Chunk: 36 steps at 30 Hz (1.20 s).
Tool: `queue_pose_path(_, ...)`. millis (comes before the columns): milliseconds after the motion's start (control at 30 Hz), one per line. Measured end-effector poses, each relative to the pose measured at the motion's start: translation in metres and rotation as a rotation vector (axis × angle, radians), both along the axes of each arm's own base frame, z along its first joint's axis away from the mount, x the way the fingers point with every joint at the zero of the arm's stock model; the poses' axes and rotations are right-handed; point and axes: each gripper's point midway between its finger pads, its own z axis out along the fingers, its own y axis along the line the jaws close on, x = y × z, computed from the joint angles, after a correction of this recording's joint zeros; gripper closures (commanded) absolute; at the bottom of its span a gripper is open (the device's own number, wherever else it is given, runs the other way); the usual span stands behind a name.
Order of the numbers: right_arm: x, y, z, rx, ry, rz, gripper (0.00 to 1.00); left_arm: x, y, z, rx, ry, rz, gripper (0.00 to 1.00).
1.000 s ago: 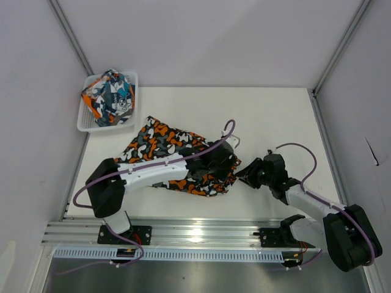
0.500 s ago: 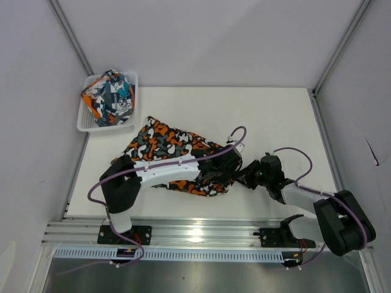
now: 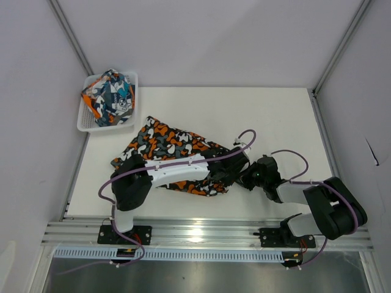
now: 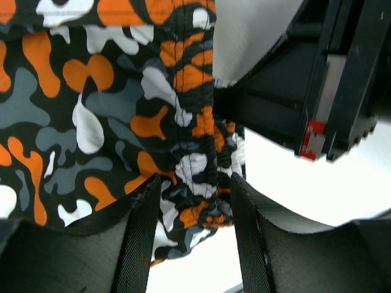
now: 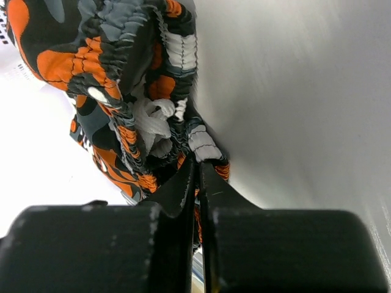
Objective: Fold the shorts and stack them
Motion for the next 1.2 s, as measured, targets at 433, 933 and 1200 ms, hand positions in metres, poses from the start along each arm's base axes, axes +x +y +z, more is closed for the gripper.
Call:
queue_pose_path(433, -0.004, 0.005, 0.000, 0.003, -0.019, -0.026, 1.00, 0.023, -0.014, -0.014, 0.117, -0.054, 0.002, 0.49)
queue_pose_path(933, -0.002, 0.005, 0.007, 0.022, -0.039, -0.055, 1.00, 0.030, -0.006, -0.037, 0.236, -0.064, 0.012, 0.47)
queue_pose_path(1200, -0.002, 0.003, 0.005, 0.016, -0.032, -0.072, 1.00, 0.034, -0.004, -0.047, 0.268, -0.072, 0.023, 0.81)
